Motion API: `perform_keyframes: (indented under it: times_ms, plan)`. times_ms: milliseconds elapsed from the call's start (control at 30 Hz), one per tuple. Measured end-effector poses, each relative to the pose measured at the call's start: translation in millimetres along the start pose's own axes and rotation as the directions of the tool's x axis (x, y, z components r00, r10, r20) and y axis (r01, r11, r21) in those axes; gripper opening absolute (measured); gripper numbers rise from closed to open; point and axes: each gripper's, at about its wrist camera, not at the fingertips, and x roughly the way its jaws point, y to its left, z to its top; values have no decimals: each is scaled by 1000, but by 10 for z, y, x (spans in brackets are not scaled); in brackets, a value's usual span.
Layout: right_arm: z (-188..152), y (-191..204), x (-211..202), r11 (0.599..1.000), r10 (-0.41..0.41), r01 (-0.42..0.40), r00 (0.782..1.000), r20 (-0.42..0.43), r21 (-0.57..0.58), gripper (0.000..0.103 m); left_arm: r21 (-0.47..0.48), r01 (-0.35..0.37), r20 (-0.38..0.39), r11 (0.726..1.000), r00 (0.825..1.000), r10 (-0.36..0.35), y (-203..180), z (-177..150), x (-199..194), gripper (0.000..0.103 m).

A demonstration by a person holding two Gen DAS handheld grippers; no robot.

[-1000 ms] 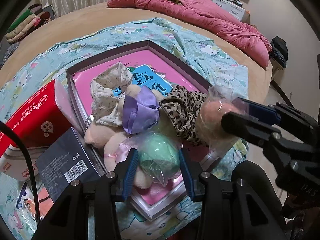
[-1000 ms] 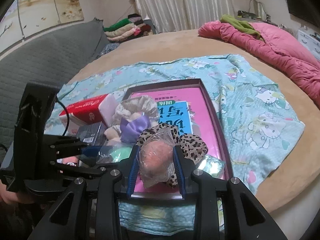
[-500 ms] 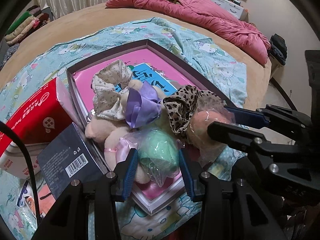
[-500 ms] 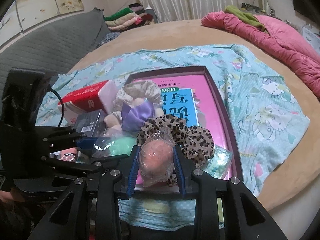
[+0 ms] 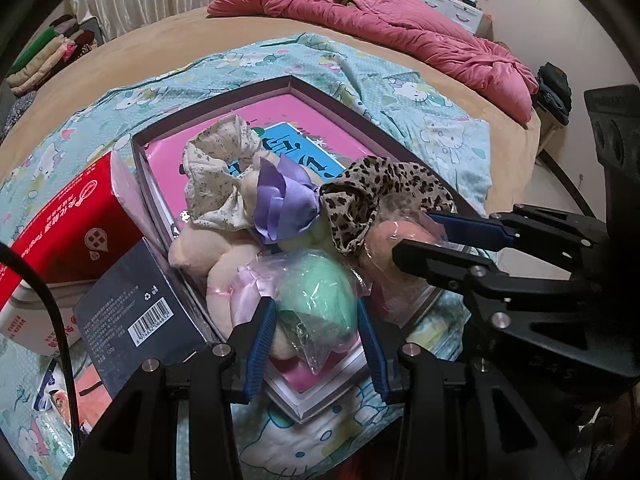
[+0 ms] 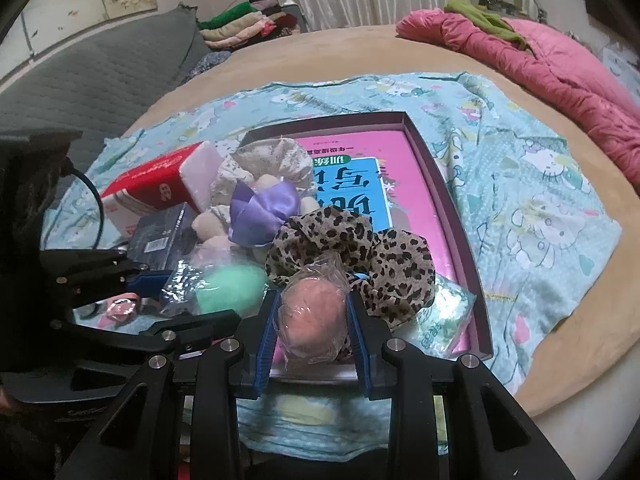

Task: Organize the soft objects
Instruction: 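Lower the bagged green ball into the tray with the left tool while the right tool lowers the doll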

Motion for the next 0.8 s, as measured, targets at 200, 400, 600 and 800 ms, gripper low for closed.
perform_keyframes:
  times_ms: [200,400,600,800]
  plan:
    - [26,-16,33,1000,-16,16,1000,23,4,34,1,0,1,1000,1000,0,-11,-12,7,42]
    - [57,-58,68,1000,-14,13,999,42,21,34,2,2,-3,1000,1000,-2,-11,-10,32,42]
    - [35,-114,59,997,44,-46,999,30,66,34,9,1,-8,1000,1000,-1,-20,-9,43,42]
    - [-6,-153,29,991,71,-73,997,27,111,34,19,-1,-21,1000,1000,2,-35,-18,50,42]
